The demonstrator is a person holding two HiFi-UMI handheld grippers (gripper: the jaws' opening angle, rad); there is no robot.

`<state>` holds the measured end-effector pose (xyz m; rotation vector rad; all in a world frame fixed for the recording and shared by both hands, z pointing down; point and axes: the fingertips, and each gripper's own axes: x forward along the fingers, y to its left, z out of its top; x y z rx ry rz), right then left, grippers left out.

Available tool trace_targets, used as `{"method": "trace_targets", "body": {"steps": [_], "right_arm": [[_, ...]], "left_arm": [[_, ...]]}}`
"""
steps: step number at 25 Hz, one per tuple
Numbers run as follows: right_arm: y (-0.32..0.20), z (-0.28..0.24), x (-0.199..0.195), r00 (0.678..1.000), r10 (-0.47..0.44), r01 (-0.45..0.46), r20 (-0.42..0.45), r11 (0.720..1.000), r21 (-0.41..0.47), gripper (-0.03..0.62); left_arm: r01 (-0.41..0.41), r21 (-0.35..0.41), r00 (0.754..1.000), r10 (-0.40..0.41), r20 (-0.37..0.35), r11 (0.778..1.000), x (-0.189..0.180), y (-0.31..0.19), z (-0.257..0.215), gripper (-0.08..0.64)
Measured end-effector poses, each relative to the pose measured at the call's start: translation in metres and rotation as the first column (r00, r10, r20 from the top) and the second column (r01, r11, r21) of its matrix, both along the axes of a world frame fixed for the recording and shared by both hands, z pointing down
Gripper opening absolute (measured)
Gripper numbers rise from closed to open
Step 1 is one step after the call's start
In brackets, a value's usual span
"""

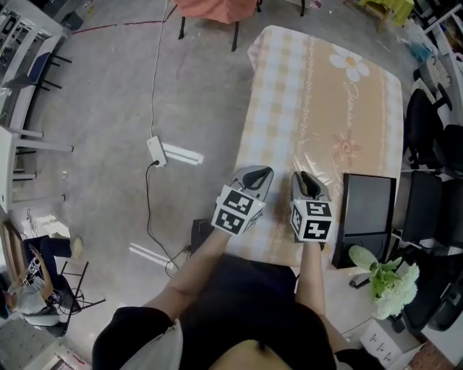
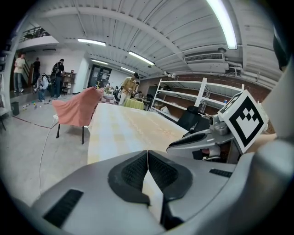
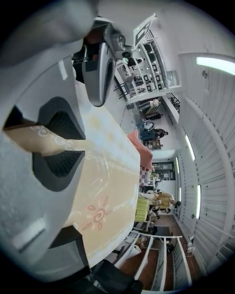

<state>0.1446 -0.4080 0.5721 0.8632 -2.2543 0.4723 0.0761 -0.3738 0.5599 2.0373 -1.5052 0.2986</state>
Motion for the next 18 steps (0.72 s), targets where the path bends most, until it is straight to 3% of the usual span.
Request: {"method": "trace_targets", "body": {"steps": [8, 18], "right_arm": [[-0.002, 0.011, -0.004, 0.989, -0.081, 0.082, -0.120, 0.997, 0.006, 0.074], [-0.003, 0.020, -0.006, 0.980, -0.103, 0.100, -0.171, 0.995, -0.030, 0.074]], "left_arm": [[0.012, -0.006, 1.000, -0.012, -0.001, 1.000, -0.003, -0.004, 0.001, 0.011], [0.014, -0.020, 1.000, -0.014, -0.010, 1.000, -0.009, -0.004, 0.003, 0.011]]}}
